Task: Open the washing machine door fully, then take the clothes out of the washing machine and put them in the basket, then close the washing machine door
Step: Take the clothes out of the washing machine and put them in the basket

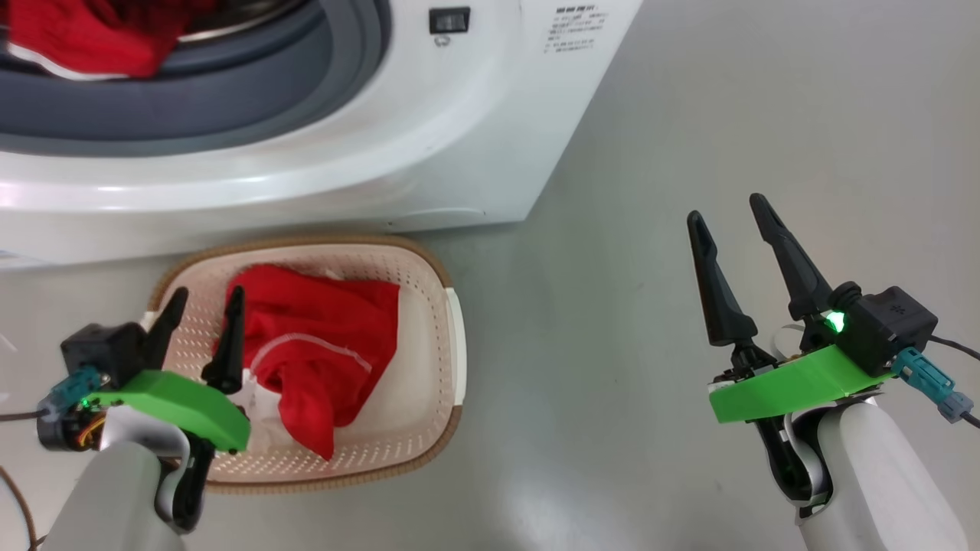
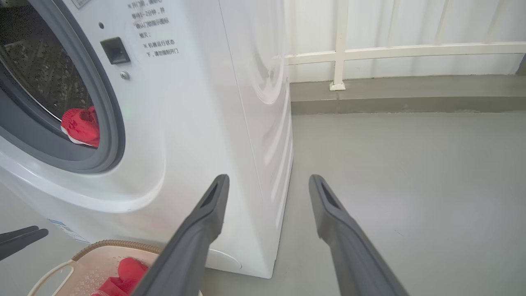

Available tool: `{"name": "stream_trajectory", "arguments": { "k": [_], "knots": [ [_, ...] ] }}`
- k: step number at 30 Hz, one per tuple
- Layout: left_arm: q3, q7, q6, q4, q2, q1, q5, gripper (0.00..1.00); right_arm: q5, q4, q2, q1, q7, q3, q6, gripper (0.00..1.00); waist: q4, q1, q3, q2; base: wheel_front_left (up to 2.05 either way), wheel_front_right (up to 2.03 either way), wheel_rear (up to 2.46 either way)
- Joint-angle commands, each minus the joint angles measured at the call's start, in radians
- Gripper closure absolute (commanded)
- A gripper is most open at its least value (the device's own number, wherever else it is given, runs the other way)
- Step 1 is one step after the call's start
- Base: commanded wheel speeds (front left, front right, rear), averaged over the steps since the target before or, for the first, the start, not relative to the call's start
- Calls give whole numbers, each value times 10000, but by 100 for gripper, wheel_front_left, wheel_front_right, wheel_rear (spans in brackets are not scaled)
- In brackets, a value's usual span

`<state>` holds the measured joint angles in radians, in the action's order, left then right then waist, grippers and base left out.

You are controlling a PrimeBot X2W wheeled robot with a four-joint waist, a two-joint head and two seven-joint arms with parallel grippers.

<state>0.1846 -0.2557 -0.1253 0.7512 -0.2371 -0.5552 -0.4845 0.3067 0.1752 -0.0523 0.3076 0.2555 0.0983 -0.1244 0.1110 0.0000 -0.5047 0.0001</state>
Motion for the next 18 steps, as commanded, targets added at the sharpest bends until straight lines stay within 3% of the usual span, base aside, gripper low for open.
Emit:
{"name": "stream_trajectory", "arguments": {
  "k": [1, 18],
  "knots": [
    [-524, -61, -54, -387, -320, 356, 255, 0, -64, -175, 20, -223, 63, 135, -63, 0, -110, 0, 383, -1, 0, 0, 0],
    [-1990, -61, -54, -2817, 78, 1981, 1500, 0, -180, -75, 20, -975, 63, 33, -63, 0, -83, 0, 1699, -1, 0, 0, 0]
  ]
}}
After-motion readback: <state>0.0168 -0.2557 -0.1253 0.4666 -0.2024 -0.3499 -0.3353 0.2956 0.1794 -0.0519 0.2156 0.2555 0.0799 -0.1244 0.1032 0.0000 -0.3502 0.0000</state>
